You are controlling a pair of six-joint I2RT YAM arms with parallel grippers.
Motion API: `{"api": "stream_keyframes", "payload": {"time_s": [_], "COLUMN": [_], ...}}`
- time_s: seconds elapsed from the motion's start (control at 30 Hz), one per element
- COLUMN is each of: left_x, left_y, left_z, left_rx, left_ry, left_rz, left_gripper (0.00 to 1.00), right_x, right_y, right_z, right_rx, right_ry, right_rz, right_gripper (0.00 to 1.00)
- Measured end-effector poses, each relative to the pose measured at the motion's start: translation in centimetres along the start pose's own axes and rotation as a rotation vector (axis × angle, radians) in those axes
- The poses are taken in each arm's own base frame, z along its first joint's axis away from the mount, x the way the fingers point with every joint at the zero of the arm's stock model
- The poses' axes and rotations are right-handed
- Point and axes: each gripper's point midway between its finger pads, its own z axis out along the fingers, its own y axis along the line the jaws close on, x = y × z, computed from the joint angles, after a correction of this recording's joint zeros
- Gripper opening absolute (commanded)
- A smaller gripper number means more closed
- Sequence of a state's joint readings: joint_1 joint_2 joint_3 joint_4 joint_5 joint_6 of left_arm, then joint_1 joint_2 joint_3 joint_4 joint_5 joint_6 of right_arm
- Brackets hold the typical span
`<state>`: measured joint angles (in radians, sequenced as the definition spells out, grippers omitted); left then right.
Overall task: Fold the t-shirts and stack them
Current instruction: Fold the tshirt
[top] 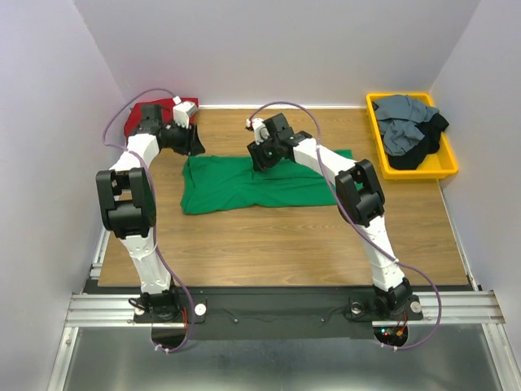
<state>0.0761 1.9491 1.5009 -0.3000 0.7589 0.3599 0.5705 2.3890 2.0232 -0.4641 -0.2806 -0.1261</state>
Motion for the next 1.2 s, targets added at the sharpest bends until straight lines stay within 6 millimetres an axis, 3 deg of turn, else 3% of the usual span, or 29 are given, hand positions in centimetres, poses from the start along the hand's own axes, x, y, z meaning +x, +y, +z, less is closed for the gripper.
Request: {"api": "stream_keyframes", "payload": {"time_s": [0.07,0.13,0.2,0.37,0.47,0.77,1.07,1.2], "left_x": [-2.4,-3.0,-3.1,-1.2,0.0,0.7,1.4,2.0], "left_y": [1.0,1.5,2.0,2.8,2.8,2.3,2.4,2.5], "left_z": [0.1,0.4,1.1,3.3,4.4,6.1,7.7,8.0], "left_rx": [-0.02,-0.023,-0.023,-0.006,0.005,0.027,0.04,0.042], "left_ry": [-0.039,-0.046,-0.041,0.01,0.043,0.072,0.092,0.104], "left_rz": [0.05,0.063,0.068,0.043,0.027,0.027,0.024,0.016], "left_gripper": [0.48,0.48,0.48,0.49,0.49,0.49,0.48,0.43], "right_x": [-0.6,-1.7,-2.5,-3.0,-2.0,5.8,5.7,5.7], "right_y": [0.1,0.4,1.1,3.9,5.2,6.6,7.0,7.0], "right_z": [-1.0,-2.3,-3.4,-5.4,-5.2,-1.9,-1.9,-1.9], "right_rx": [0.007,0.011,-0.011,-0.133,-0.199,-0.294,-0.321,-0.321], "right_ry": [-0.013,-0.038,-0.059,-0.08,-0.059,0.123,0.119,0.119], "right_rz": [0.003,0.006,0.014,0.053,0.089,0.214,0.225,0.225], "right_gripper": [0.51,0.48,0.45,0.37,0.34,0.33,0.33,0.34]}}
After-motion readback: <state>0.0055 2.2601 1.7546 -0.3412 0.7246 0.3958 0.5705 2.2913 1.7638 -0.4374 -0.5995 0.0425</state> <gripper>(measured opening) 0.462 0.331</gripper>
